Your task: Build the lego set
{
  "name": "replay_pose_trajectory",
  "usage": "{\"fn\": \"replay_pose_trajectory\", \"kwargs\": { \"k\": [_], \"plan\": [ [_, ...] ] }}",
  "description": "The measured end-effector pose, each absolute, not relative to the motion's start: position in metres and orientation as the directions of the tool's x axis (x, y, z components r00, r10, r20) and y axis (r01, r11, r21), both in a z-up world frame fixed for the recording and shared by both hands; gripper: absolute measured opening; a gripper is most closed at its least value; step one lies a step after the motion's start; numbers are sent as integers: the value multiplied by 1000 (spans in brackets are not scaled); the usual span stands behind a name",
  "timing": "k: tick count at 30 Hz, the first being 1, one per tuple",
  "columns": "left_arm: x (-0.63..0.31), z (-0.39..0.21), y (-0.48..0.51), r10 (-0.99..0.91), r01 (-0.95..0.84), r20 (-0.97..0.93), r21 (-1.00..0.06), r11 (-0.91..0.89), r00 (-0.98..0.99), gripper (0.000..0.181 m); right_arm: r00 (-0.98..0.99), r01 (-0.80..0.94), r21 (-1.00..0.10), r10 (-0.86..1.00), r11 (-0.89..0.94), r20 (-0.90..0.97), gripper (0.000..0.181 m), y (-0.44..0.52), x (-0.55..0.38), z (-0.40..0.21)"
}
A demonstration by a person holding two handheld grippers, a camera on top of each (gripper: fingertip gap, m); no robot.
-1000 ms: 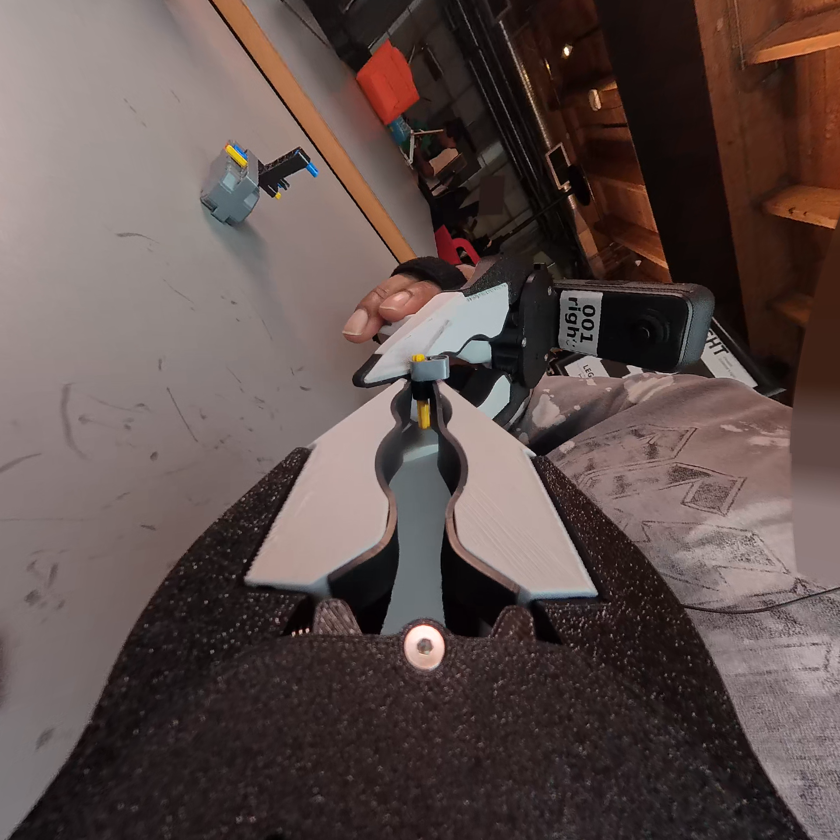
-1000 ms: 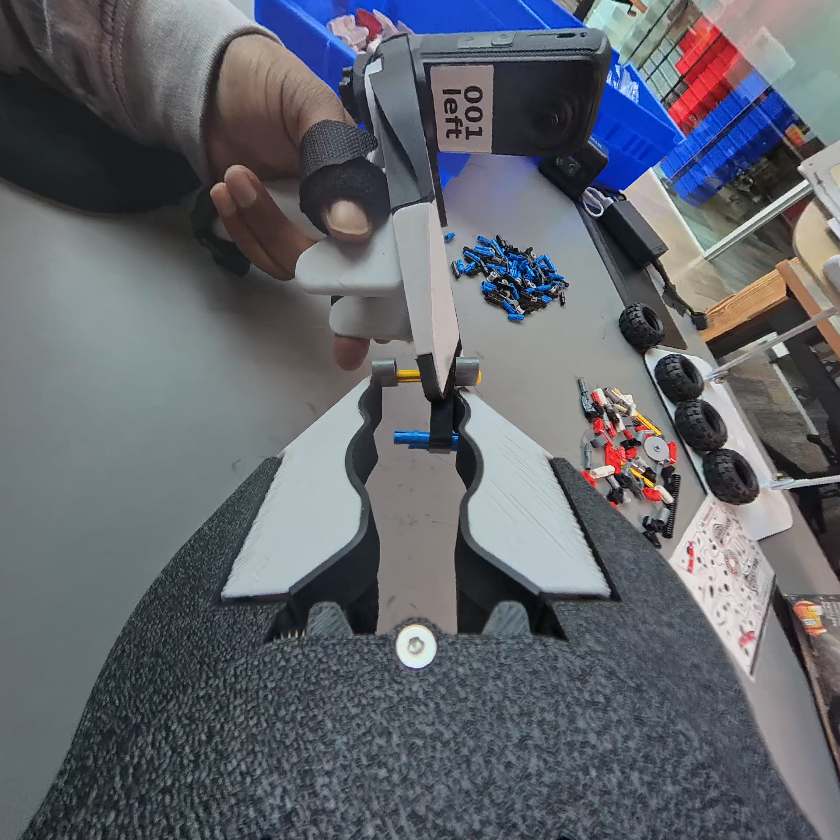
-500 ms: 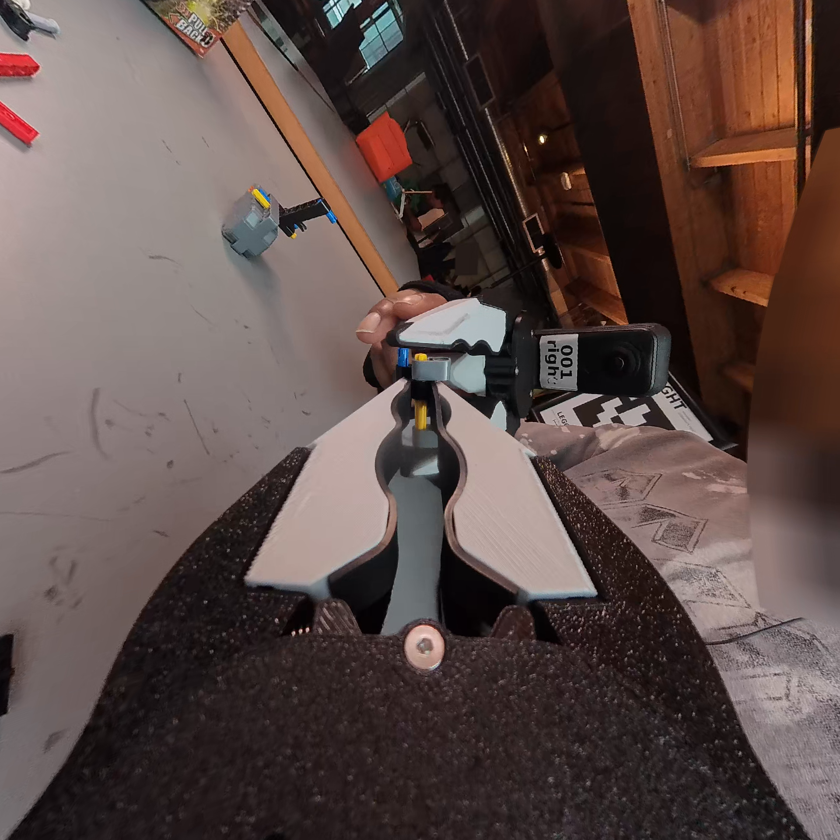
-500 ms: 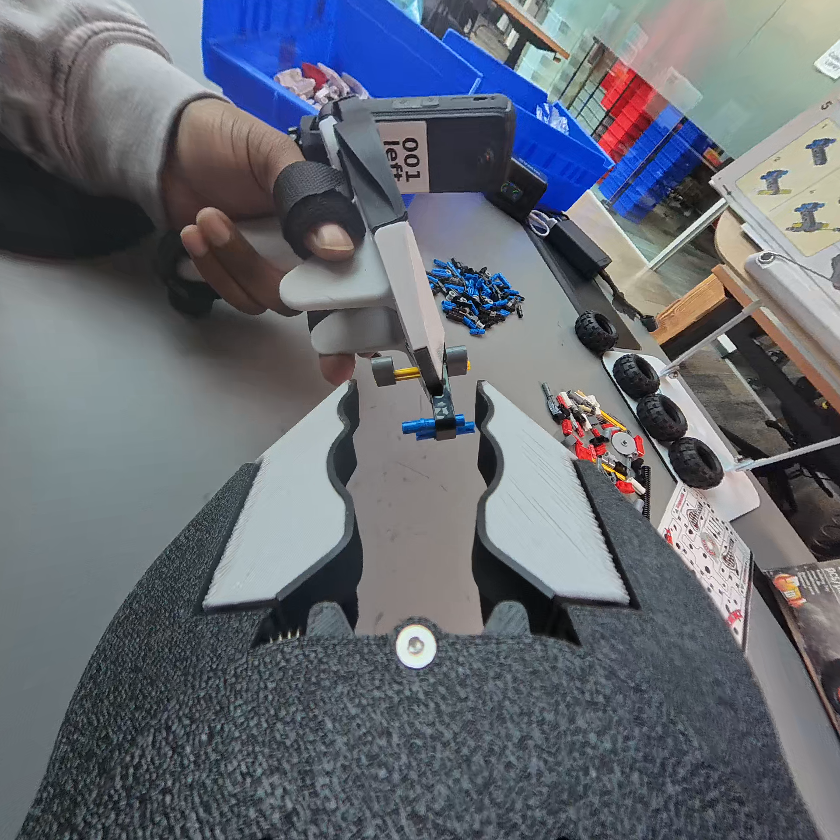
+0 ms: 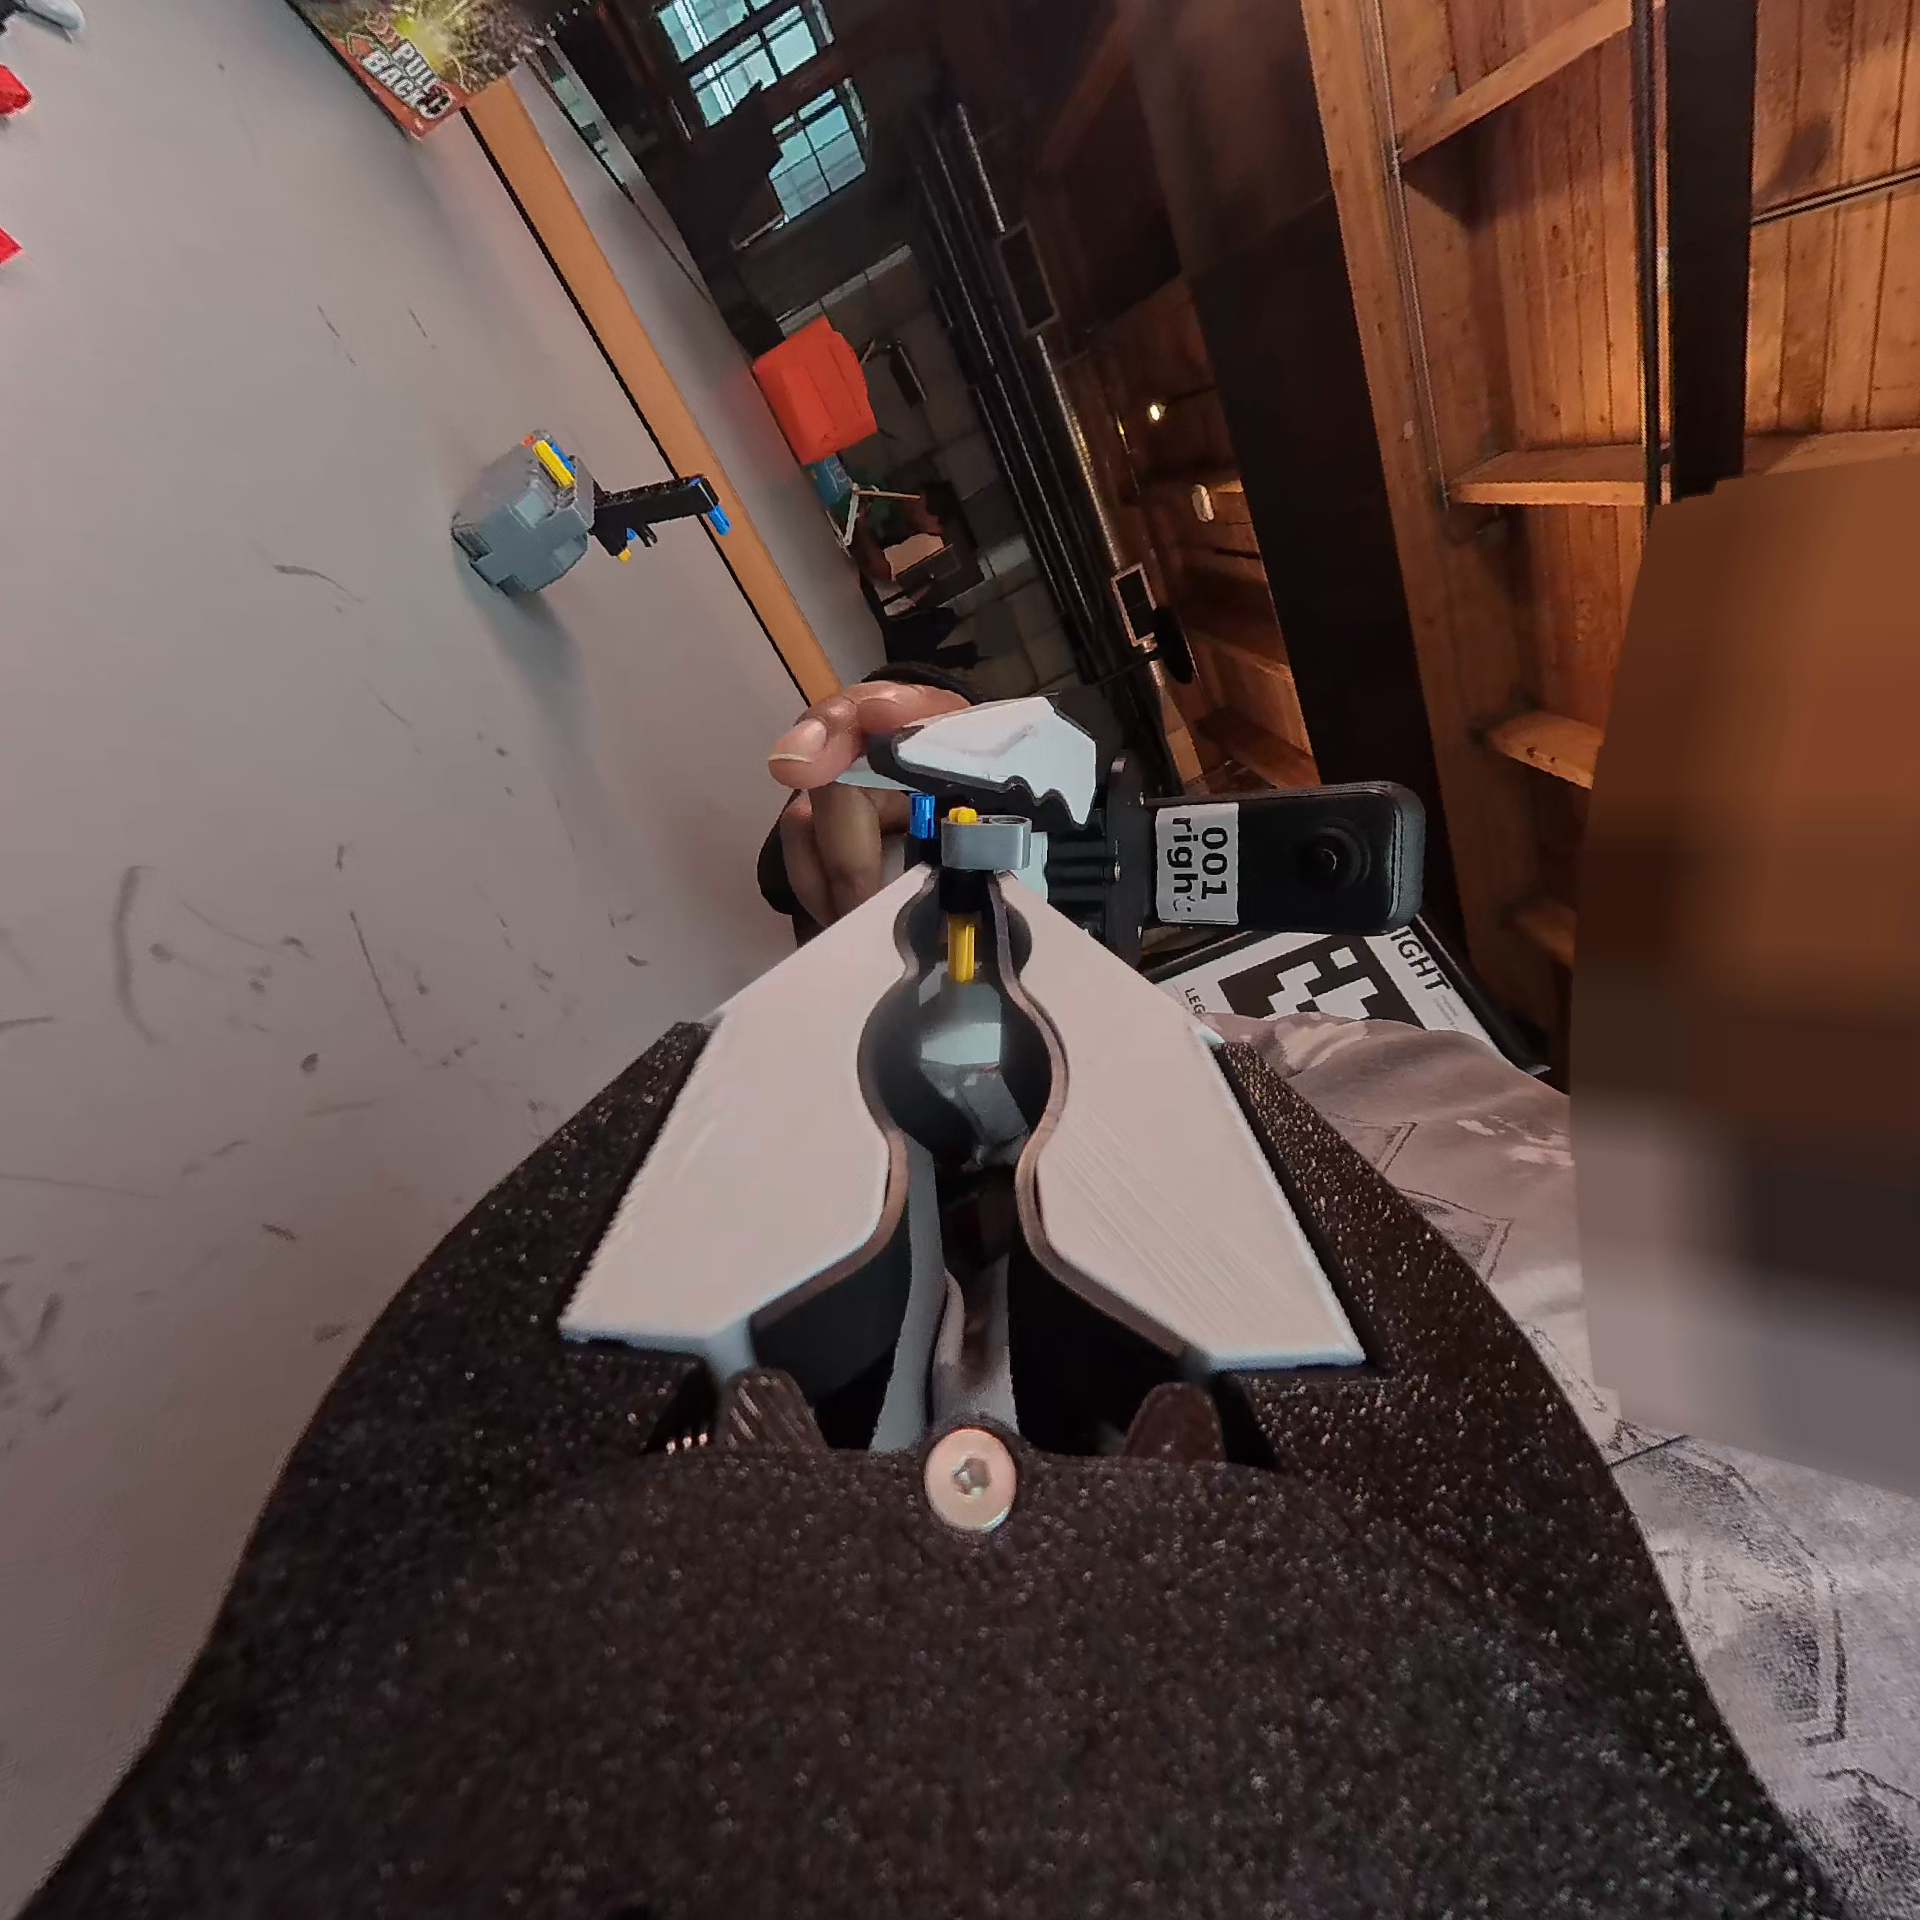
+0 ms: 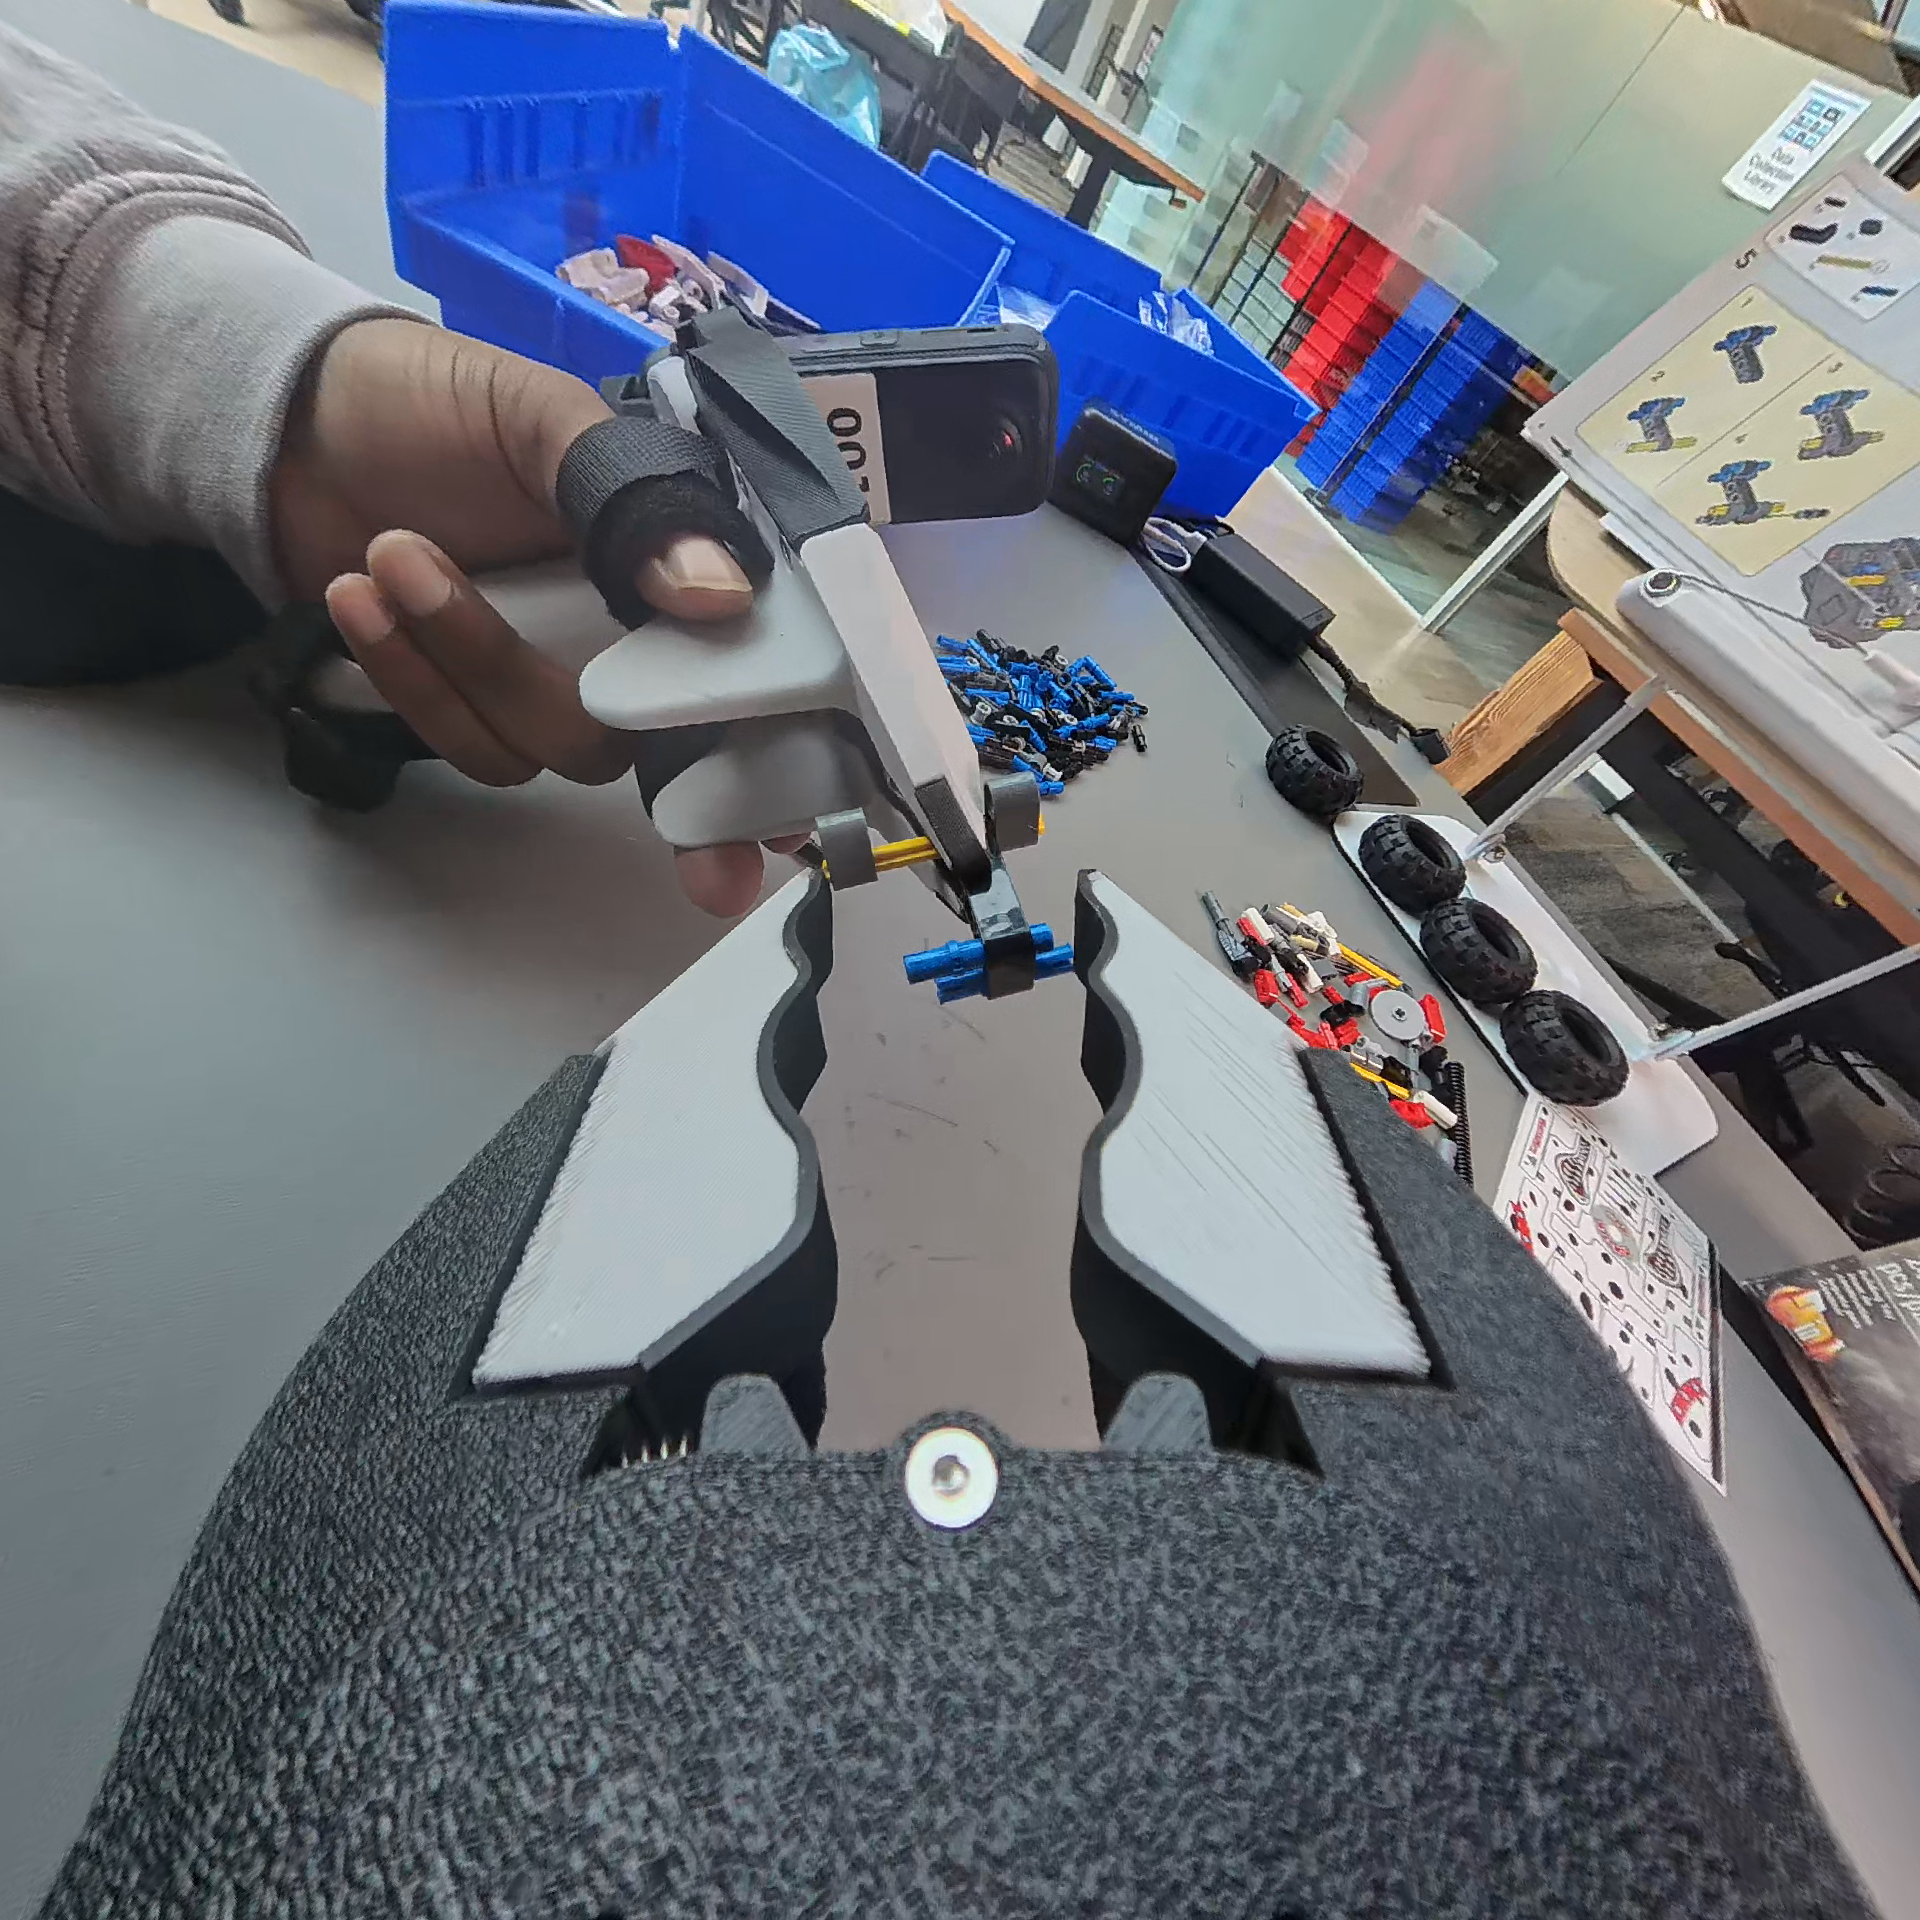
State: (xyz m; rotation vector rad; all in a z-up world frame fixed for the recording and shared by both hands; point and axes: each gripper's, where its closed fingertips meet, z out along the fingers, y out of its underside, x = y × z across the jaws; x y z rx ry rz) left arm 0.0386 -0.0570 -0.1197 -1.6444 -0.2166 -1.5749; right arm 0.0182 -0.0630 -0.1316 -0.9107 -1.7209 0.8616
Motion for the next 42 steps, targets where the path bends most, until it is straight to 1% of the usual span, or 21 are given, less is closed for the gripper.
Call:
{"fn": "replay_pose_trajectory", "kwargs": {
  "k": [3,6,9,15,18,20,22,24,27,29,31,32,33,35,39,40,42],
  "plan": [
    [43,-120,-59,-416,610,883,-455,-649,215,6,-280,194,-871,876,451,391,45,-66,20,-133],
    [45,-120,-59,-429,598,868,-486,-637,248,6,-296,213,-886,892,411,343,36,-70,19,-135],
    [44,-119,-58,-436,594,855,-511,-621,279,6,-300,220,-888,894,403,331,35,-70,19,-134],
    [45,-119,-58,-441,594,851,-518,-615,286,6,-315,231,-887,893,401,322,34,-69,20,-134],
    [45,-121,-58,-434,605,858,-505,-616,275,5,-332,234,-872,878,430,344,35,-70,21,-137],
    [38,-119,-54,-421,654,873,-471,-592,248,5,-292,220,-871,882,438,370,35,-61,21,-131],
    [23,-120,-48,-389,716,892,-426,-553,231,6,-233,189,-862,874,470,425,45,-48,24,-120],
    [12,-122,-44,-360,753,902,-407,-517,239,6,-218,173,-865,875,472,433,47,-46,26,-116],
    [12,-127,-41,-327,746,889,-450,-490,321,6,-210,212,-832,855,514,474,50,-53,20,-127],
    [13,-132,-38,-297,736,874,-485,-472,385,6,-170,249,-797,835,550,523,44,-51,14,-131],
    [13,-134,-36,-268,732,861,-508,-454,432,6,-170,314,-779,840,542,516,40,-51,10,-139],
    [13,-136,-35,-252,727,854,-520,-449,455,7,-173,340,-775,845,533,506,43,-51,8,-143],
    [14,-137,-34,-242,720,847,-530,-447,473,7,-170,352,-772,848,529,503,43,-51,7,-144],
    [16,-139,-33,-228,702,826,-560,-440,516,7,-148,365,-770,849,524,507,33,-48,5,-143],
    [17,-141,-34,-204,662,781,-613,-431,591,7,-169,383,-771,859,509,484,32,-48,5,-145],
    [17,-141,-34,-205,656,777,-617,-434,595,8,-177,378,-775,861,507,477,32,-49,6,-145],
    [22,-139,-36,-231,637,771,-625,-451,593,19,-199,364,-781,861,508,467,32,-49,7,-146]
  ]
}}
